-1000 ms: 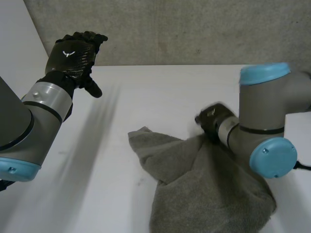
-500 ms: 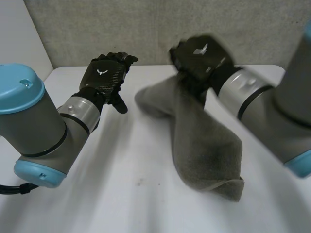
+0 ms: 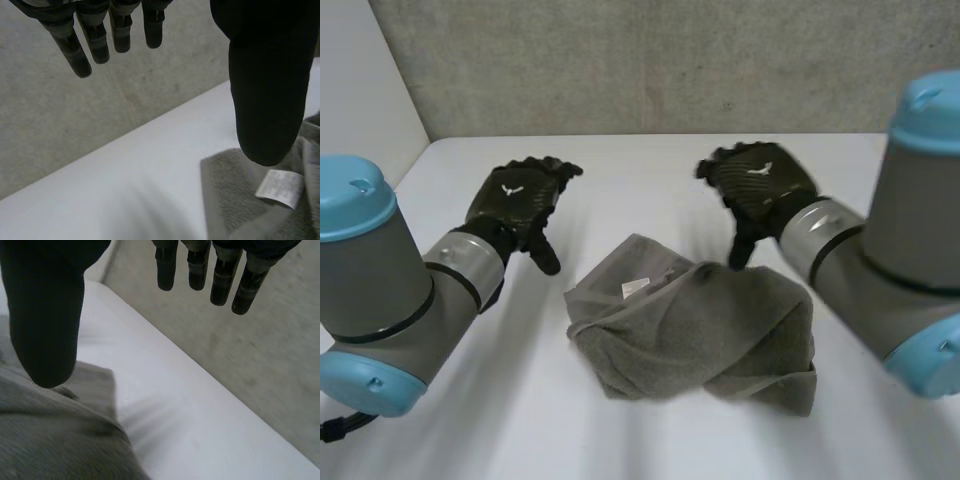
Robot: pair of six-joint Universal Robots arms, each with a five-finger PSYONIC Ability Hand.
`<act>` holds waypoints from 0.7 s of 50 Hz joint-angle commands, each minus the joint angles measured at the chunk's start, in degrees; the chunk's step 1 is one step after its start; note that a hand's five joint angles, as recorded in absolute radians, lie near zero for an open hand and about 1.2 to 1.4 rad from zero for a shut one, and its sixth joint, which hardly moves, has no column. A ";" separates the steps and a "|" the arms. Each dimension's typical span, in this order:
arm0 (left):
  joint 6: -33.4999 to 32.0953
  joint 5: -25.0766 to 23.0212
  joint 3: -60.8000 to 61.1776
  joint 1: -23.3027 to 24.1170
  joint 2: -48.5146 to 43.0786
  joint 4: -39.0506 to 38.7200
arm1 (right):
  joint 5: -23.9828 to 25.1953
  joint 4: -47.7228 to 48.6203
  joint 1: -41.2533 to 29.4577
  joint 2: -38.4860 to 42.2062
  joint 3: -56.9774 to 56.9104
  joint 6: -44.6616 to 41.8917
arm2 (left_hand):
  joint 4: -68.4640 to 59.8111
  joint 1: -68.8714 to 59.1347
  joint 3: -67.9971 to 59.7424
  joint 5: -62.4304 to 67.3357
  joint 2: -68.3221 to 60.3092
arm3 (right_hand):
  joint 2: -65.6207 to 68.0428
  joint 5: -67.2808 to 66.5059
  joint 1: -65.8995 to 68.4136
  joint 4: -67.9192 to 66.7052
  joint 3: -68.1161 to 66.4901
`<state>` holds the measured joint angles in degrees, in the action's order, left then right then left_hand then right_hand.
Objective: Fold the laundry
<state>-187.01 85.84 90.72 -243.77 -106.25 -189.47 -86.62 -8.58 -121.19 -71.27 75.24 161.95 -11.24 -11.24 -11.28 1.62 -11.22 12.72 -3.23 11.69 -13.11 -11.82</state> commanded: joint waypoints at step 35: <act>5.78 0.03 -12.32 6.12 -16.89 21.25 | 2.93 -2.66 8.08 7.01 0.90 -13.33 | -68.76 -68.76 -68.72 68.38 -68.78 | -2.72 3.23 -1.69 3.11 1.82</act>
<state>-179.60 83.54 80.03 -237.62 -120.90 -166.11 -85.53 -10.85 -112.50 -65.70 81.69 149.02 -55.80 -57.08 -55.73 45.78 -56.43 12.72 -3.20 11.69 -13.11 -11.82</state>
